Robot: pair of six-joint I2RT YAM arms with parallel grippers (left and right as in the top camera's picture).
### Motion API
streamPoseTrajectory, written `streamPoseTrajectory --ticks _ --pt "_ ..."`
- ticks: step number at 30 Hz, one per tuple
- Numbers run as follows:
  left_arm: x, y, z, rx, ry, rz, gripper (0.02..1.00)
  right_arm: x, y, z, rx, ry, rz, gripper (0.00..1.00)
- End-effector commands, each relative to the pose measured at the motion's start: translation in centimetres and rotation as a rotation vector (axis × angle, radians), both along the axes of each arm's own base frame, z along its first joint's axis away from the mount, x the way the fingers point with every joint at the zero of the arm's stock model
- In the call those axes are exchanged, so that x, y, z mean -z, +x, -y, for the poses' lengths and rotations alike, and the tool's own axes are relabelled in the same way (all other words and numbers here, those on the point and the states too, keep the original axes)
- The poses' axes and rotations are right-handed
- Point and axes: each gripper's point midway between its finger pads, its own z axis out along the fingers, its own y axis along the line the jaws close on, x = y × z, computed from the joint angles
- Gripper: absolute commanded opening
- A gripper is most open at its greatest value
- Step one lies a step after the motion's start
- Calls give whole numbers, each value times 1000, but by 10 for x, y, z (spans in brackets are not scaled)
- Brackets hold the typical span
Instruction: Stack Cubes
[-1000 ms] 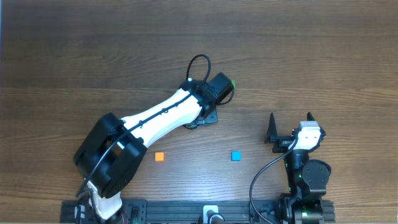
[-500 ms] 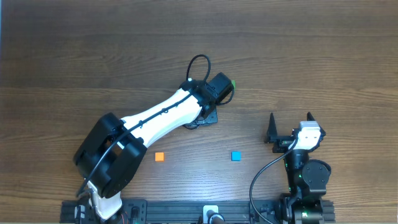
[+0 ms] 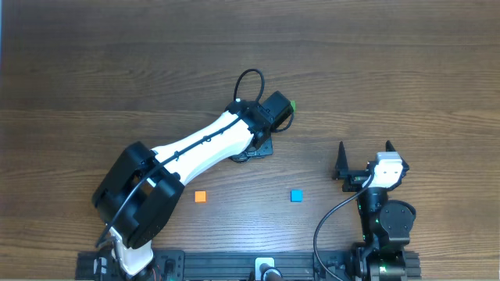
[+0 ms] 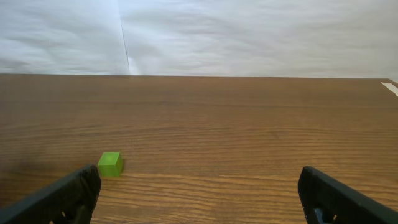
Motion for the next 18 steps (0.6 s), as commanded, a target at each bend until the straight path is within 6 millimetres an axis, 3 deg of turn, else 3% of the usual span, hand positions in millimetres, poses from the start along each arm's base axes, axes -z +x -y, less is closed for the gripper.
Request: streamPoseTrajectory --ticks 1,18 --pt "-8 3 -6 -7 -6 18 40 2 0 4 18 -5 1 993" --pt "-8 1 -8 -7 6 10 40 2 0 4 18 -5 1 991"
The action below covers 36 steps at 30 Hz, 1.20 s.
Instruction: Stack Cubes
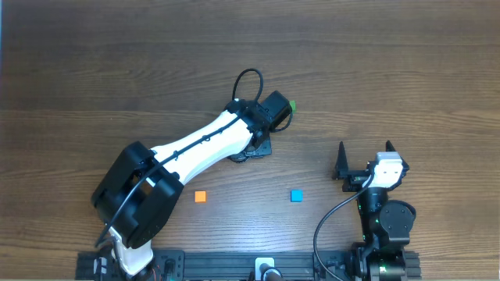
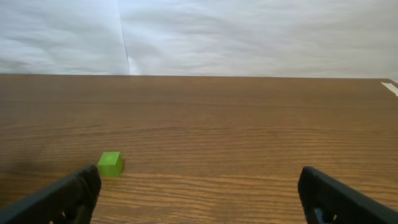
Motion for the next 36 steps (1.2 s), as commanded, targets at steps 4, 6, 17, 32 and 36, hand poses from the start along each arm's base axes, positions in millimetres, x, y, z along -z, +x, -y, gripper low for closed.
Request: streamPoseTrajectory --ticks 4,6,17,32,36 --pt "-7 1 -5 -1 -2 17 106 2 0 4 18 -5 1 991" --pt "-7 1 -5 -1 -2 17 211 2 0 4 18 -5 1 993" --pt "-7 1 -4 -1 -2 17 711 2 0 4 18 -5 1 991" --pt "-126 7 0 16 -216 276 998 2 0 4 18 -5 1 991" --pt "-148 -32 -24 47 -207 257 1000 2 0 4 18 -5 1 993"
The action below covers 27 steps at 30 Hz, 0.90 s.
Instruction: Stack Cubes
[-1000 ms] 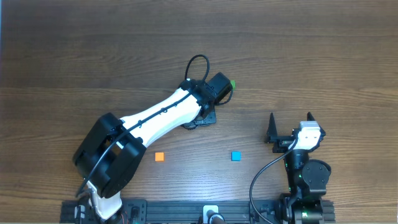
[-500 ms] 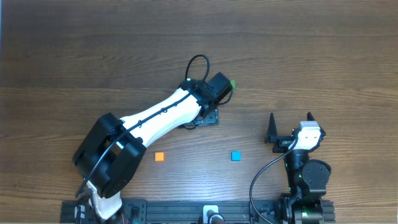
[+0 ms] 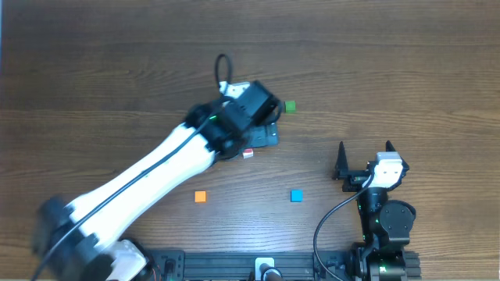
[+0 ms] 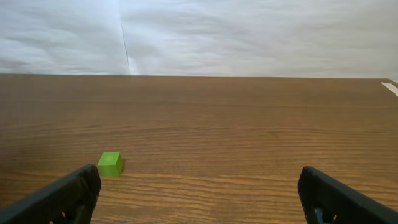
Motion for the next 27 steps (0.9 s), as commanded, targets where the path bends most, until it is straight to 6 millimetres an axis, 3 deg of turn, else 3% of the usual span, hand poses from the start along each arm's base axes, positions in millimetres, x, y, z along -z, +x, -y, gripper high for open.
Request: streamPoseTrajectory --ticks 1,2,8,9,12,21,27 --pt "-16 -46 -34 41 21 10 1000 2 0 4 18 -5 0 993" --pt "-2 -60 -50 28 31 -8 1000 2 0 4 18 -5 0 993" --pt "64 -106 -95 -16 98 -121 998 2 0 4 18 -5 0 991" --pt "83 -117 -105 -14 126 -156 996 2 0 4 18 -5 0 993" --pt "104 -127 -116 -15 158 -186 996 2 0 4 18 -5 0 993" --pt "118 -118 -105 -13 134 -166 919 2 0 4 18 -5 0 993" --pt "137 -115 -103 -16 182 -204 882 2 0 4 18 -5 0 991"
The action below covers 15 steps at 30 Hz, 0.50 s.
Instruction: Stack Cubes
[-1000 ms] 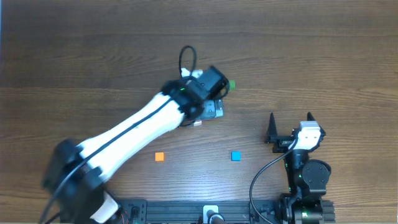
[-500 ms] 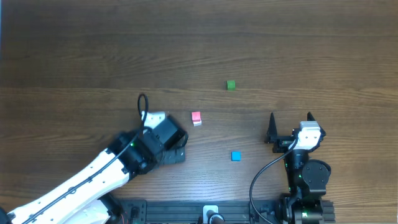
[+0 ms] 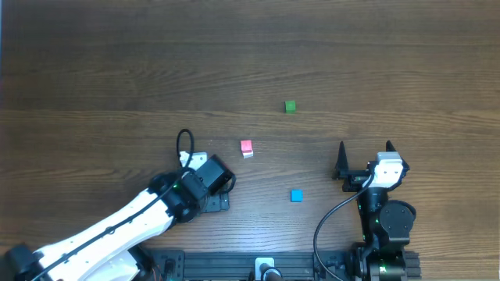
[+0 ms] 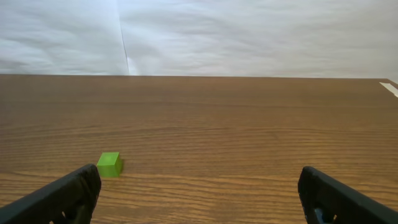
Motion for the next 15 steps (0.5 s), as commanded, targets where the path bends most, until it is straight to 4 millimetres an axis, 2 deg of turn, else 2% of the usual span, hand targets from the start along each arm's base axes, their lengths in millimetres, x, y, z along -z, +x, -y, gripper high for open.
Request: streamPoseTrajectory --ticks 1,4,11,15 --pt "15 0 0 -10 37 -33 862 2 0 3 15 -5 0 991" --pt "23 6 -1 -31 44 -42 818 2 0 3 15 -5 0 993" --pt "24 8 -3 -53 39 -48 807 2 0 3 15 -5 0 993" --pt "24 8 -3 -52 36 -51 757 2 0 3 15 -5 0 993"
